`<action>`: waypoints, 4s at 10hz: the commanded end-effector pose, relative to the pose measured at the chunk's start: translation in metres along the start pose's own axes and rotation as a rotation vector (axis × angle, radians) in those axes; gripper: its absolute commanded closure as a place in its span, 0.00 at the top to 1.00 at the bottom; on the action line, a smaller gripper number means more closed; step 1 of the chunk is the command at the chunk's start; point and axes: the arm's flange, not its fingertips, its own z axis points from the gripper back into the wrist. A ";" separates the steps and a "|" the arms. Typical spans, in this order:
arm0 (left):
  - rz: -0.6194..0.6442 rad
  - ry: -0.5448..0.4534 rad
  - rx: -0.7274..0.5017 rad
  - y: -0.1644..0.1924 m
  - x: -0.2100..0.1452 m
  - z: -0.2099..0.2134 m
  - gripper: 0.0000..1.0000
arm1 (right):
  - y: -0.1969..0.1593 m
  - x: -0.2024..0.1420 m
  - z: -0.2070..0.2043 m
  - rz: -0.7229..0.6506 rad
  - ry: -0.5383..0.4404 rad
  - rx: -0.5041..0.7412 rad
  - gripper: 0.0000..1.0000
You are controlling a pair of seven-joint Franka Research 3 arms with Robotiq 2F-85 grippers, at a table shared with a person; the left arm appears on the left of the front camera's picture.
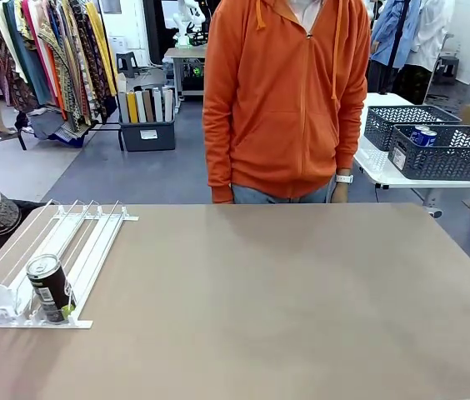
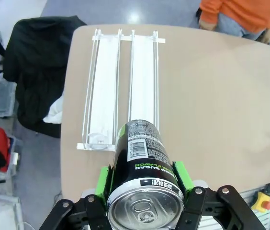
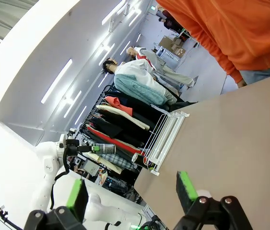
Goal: Retrieve and store the cans from the dispenser.
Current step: Pick up one can from the Automatic Can Dispenser and place it in the middle of the table.
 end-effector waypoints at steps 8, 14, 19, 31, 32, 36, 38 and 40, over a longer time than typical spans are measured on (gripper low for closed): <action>-0.686 0.245 -0.329 -0.367 0.030 -0.151 0.00 | 0.004 0.004 -0.002 -0.009 -0.018 0.010 1.00; -0.767 0.410 -0.123 -0.425 -0.023 -0.260 0.00 | 0.004 0.004 -0.002 -0.009 -0.018 0.010 1.00; -0.758 0.415 -0.180 -0.414 -0.021 -0.270 0.00 | 0.004 0.004 -0.002 -0.009 -0.018 0.010 1.00; -0.446 0.294 -0.458 -0.189 0.055 -0.064 1.00 | 0.004 0.004 -0.002 -0.009 -0.018 0.010 1.00; -0.342 0.260 -0.504 -0.132 0.067 -0.048 1.00 | 0.004 0.004 -0.002 -0.009 -0.018 0.010 1.00; 0.118 0.217 -0.775 0.086 0.041 -0.056 1.00 | 0.004 0.004 -0.002 -0.009 -0.018 0.010 1.00; 0.302 0.230 -0.906 0.155 -0.005 -0.086 1.00 | 0.004 0.004 -0.002 -0.009 -0.018 0.010 1.00; 0.358 0.229 -1.030 0.187 -0.039 -0.118 1.00 | 0.004 0.004 -0.002 -0.009 -0.018 0.010 1.00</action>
